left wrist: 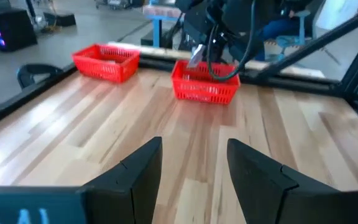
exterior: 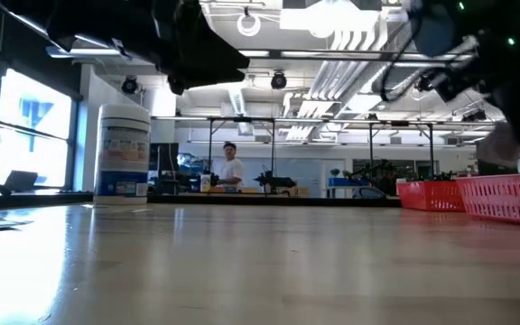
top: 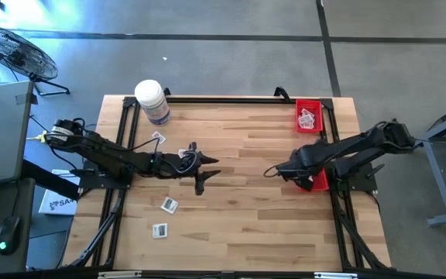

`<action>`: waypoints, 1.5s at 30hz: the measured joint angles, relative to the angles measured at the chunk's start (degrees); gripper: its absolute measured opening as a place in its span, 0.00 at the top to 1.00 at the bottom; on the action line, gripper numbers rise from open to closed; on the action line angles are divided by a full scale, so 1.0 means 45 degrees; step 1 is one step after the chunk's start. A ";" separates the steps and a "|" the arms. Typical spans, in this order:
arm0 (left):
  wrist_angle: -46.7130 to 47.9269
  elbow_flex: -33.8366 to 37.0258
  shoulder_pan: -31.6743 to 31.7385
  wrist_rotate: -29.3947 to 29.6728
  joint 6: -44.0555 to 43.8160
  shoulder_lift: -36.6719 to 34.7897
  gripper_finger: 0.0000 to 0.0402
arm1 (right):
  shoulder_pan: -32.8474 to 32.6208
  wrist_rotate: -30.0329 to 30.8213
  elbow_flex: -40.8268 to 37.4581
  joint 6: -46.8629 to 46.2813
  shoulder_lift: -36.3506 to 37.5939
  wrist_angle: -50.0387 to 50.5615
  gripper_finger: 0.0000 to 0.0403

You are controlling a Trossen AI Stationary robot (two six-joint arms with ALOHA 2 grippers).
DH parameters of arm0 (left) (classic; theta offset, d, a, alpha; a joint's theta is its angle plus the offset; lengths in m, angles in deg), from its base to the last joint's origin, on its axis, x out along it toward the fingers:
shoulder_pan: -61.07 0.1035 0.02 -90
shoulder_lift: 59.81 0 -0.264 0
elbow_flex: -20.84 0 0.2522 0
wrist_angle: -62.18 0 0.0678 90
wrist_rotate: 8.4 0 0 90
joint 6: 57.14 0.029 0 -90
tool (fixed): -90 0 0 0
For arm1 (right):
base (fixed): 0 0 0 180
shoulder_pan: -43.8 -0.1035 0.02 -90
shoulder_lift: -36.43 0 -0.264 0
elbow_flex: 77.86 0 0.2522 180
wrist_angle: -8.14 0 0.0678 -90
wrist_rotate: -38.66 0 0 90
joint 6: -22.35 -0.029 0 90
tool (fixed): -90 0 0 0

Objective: Pick & Place First Aid Supplies
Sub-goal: Put the towelette pack into the bottom basket, then put the ointment pack into the top basket

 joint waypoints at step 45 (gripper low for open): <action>1.2517 -0.1214 -0.0009 -0.3217 -0.4921 -0.4387 0.55 | 0.0719 0.2798 0.2383 0.5239 -0.0501 -0.2795 0.65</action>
